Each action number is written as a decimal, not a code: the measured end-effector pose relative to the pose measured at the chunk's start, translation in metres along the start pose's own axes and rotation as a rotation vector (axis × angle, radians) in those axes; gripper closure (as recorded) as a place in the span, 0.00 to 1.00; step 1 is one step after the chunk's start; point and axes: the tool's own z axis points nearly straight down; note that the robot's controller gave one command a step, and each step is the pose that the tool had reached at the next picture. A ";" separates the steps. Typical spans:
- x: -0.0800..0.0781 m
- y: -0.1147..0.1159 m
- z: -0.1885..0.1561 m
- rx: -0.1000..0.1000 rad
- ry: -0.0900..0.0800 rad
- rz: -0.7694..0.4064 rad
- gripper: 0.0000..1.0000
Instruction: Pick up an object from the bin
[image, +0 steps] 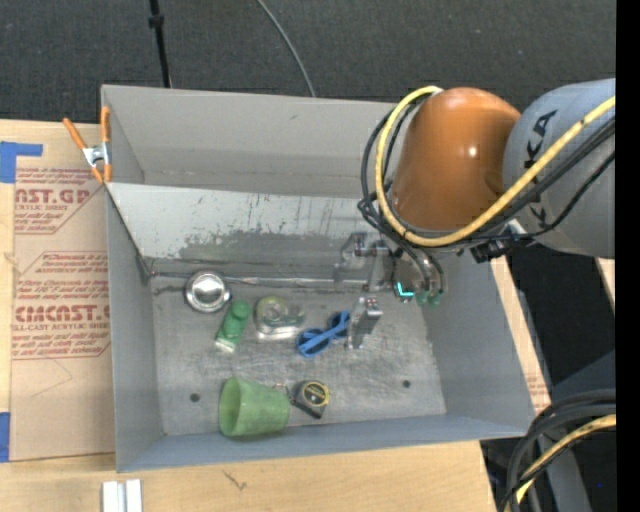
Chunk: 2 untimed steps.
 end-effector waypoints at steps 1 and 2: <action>0.002 -0.009 0.139 0.001 -0.009 -0.403 0.00; -0.031 -0.013 0.157 0.001 -0.016 -0.671 0.00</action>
Offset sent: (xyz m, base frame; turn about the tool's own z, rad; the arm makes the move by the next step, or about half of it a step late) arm -0.0037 -0.0107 -0.1515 -0.4058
